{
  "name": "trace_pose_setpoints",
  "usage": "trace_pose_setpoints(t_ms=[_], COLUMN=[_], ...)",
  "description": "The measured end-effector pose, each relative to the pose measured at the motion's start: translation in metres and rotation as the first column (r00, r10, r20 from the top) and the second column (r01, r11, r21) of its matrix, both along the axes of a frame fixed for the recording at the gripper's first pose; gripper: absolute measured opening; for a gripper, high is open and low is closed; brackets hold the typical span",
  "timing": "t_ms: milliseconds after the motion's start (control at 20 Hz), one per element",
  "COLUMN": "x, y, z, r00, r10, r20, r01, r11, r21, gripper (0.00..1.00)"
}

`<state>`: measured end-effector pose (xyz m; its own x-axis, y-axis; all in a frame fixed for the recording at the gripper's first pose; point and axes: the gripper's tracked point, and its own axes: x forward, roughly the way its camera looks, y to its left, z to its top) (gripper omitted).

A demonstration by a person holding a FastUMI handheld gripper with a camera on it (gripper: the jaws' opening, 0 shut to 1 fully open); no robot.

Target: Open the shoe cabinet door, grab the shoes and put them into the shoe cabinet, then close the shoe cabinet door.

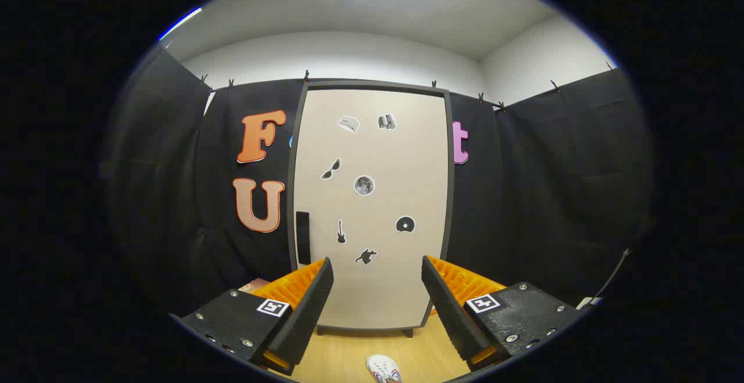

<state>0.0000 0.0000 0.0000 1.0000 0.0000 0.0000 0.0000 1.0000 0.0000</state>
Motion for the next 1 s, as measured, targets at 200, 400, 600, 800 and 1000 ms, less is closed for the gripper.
trace_pose_setpoints(t_ms=[200, 400, 600, 800, 1000], x=[0.001, 0.004, 0.009, 0.01, 0.015], y=[0.004, 0.017, 0.03, 0.041, 0.044], z=[0.003, 0.002, 0.001, -0.002, -0.004], r00=[0.999, 0.999, 0.998, 0.999, 0.998], r10=[-0.048, -0.054, -0.057, -0.048, -0.067], r20=[0.015, 0.006, 0.0, -0.009, 0.0], r01=[0.048, 0.054, 0.057, 0.048, 0.067], r11=[0.998, 0.998, 0.998, 0.998, 0.998], r21=[0.029, 0.044, 0.04, 0.026, 0.014], gripper=[0.95, 0.95, 0.95, 0.95, 0.95])
